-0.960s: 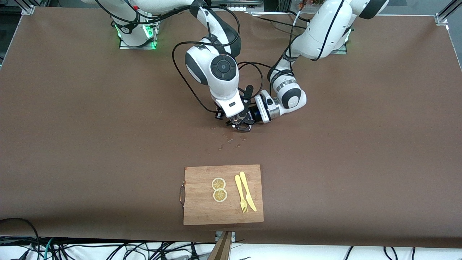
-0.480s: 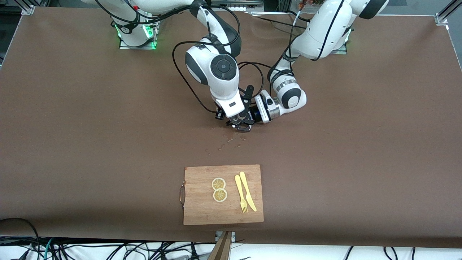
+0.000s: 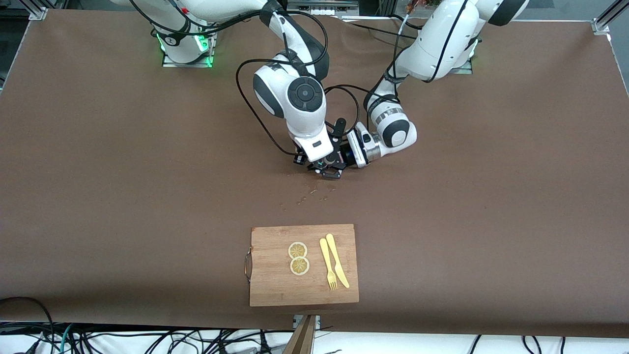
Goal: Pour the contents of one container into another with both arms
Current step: 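Tilt the beaker with the right gripper, pouring liquid into the jigger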
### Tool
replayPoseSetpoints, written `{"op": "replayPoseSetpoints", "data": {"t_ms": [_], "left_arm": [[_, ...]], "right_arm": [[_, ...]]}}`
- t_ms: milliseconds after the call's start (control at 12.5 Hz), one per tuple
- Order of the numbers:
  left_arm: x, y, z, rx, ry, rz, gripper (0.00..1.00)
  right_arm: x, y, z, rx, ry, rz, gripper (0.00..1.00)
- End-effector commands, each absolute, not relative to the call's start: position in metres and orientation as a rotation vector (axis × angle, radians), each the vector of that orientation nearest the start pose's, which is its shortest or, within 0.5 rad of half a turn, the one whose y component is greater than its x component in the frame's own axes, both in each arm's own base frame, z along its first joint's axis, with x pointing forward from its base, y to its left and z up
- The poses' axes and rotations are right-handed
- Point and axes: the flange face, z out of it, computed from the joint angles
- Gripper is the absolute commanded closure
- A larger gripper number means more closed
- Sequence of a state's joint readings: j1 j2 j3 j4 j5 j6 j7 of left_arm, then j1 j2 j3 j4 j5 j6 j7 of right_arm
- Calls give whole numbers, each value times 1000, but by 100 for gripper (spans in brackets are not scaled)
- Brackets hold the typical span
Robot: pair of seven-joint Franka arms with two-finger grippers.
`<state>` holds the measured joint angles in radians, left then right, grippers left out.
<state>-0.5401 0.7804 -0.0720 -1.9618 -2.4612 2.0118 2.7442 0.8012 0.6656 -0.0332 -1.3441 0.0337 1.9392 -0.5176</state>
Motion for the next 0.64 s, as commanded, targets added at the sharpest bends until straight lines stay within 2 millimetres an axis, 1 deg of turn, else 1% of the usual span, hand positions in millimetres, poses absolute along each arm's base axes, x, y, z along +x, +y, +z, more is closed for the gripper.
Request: {"op": "replayPoseSetpoints", "data": {"t_ms": [0,240,560], "left_arm": [[467,-381,84,1604,-962,1392,100],[467,-381,85,1603,-962,1394,100],[468,-380,86,1604,-958,1396,100]], "right_arm": [[519,511,333,-2546,-1868,98,79],[519,511,329,-2553,-1884,103,79],[519,512,330,-2552,-1887,98,79]]}}
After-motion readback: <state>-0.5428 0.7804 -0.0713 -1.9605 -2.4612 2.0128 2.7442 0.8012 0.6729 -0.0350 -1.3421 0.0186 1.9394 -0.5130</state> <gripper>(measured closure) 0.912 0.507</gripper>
